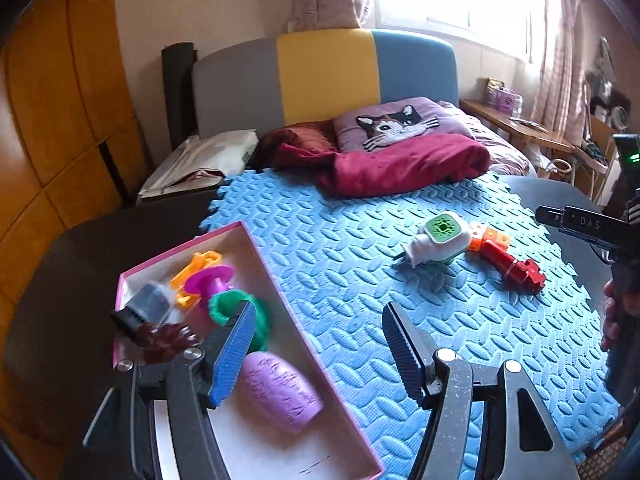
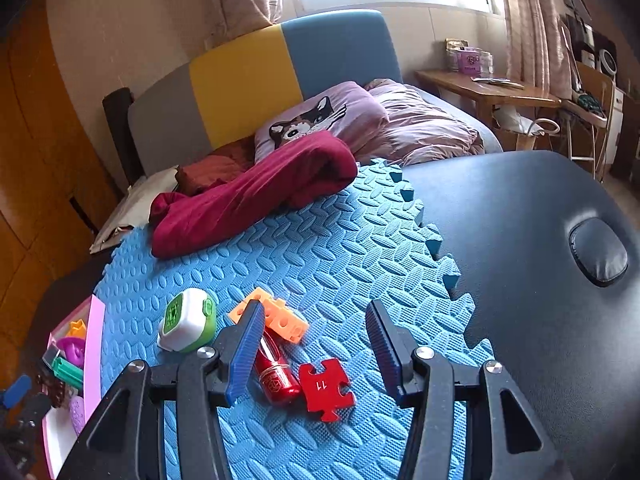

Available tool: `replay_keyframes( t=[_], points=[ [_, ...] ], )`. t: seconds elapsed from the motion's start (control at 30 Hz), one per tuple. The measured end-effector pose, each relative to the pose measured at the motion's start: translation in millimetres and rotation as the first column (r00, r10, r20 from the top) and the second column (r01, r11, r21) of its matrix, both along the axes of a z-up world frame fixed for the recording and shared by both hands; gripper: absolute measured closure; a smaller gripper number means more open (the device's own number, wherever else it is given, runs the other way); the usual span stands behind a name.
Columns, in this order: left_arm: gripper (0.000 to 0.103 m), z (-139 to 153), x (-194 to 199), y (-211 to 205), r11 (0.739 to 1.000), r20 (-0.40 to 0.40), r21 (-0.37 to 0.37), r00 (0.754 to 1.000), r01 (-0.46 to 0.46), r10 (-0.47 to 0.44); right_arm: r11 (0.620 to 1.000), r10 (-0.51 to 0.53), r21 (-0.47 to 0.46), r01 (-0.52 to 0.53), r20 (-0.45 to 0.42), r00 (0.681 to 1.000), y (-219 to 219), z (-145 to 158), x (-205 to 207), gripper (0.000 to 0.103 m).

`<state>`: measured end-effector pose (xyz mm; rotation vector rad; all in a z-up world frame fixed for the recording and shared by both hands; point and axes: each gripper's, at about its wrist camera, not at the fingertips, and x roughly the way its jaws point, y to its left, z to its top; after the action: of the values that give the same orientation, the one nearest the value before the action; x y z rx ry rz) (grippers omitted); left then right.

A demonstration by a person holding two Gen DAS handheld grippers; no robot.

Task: Organize rigid objects
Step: 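Move both tools back over the remaining toys on the mat, then grasp the white-green dispenser with the left tool while the right tool grasps the red cylinder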

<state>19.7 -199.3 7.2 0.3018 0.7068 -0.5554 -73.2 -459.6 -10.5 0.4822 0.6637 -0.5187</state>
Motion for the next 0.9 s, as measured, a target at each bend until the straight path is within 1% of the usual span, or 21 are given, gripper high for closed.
replay_keyframes(
  t=[0.17, 0.33, 0.4, 0.5, 0.53, 0.57, 0.6, 0.63, 0.67, 0.7, 0.73, 0.8, 0.9],
  points=[
    [0.037, -6, 7, -20, 1.000, -0.028, 0.001, 0.999, 0.029, -0.029, 1.000, -0.004, 0.012, 0.004, 0.003, 1.000, -1, 0, -1, 0.050],
    [0.037, -19, 19, -45, 0.998, -0.099, -0.018, 0.993, 0.056, -0.058, 1.000, -0.007, 0.021, 0.007, 0.001, 1.000, -2, -1, 0, 0.050],
    [0.036, -23, 22, -53, 0.998, -0.112, -0.021, 0.991, 0.066, -0.068, 0.999, -0.010, 0.032, 0.010, 0.003, 1.000, -3, -1, -1, 0.050],
    [0.036, -31, 29, -67, 0.996, -0.157, -0.034, 0.984, 0.082, -0.086, 0.999, -0.014, 0.046, 0.013, 0.009, 1.000, -4, -2, -2, 0.050],
    [0.033, -32, 31, -71, 0.996, -0.164, -0.038, 0.982, 0.086, -0.091, 0.999, -0.014, 0.050, 0.013, 0.012, 1.000, -5, -2, -2, 0.050],
    [0.027, -34, 32, -78, 0.995, -0.164, -0.033, 0.982, 0.095, -0.099, 0.998, -0.015, 0.055, 0.014, 0.014, 1.000, -6, -2, -2, 0.050],
    [0.022, -33, 32, -81, 0.994, -0.154, -0.032, 0.983, 0.100, -0.104, 0.998, -0.016, 0.060, 0.015, 0.016, 1.000, -6, -2, -3, 0.050],
    [0.019, -33, 32, -90, 0.992, -0.125, -0.022, 0.985, 0.120, -0.122, 0.998, -0.017, 0.063, 0.016, 0.018, 1.000, -6, -2, -3, 0.050],
    [0.013, -34, 33, -96, 0.990, -0.111, -0.006, 0.984, 0.138, -0.137, 0.997, -0.019, 0.070, 0.017, 0.020, 1.000, -7, -2, -3, 0.050],
    [0.012, -36, 35, -106, 0.987, -0.103, 0.020, 0.982, 0.161, -0.158, 0.997, -0.021, 0.078, 0.019, 0.023, 1.000, -8, -2, -4, 0.050],
    [0.012, -37, 37, -111, 0.985, -0.106, 0.027, 0.980, 0.173, -0.169, 0.996, -0.023, 0.085, 0.021, 0.026, 0.999, -9, -2, -4, 0.050],
    [0.012, -40, 43, -126, 0.974, -0.127, 0.037, 0.967, 0.225, -0.219, 0.994, -0.032, 0.107, 0.028, 0.035, 0.999, -12, -3, -6, 0.050],
    [0.012, -47, 52, -148, 0.957, -0.129, 0.070, 0.954, 0.282, -0.271, 0.990, -0.046, 0.138, 0.038, 0.052, 0.998, -16, -3, -10, 0.050]
  ],
)
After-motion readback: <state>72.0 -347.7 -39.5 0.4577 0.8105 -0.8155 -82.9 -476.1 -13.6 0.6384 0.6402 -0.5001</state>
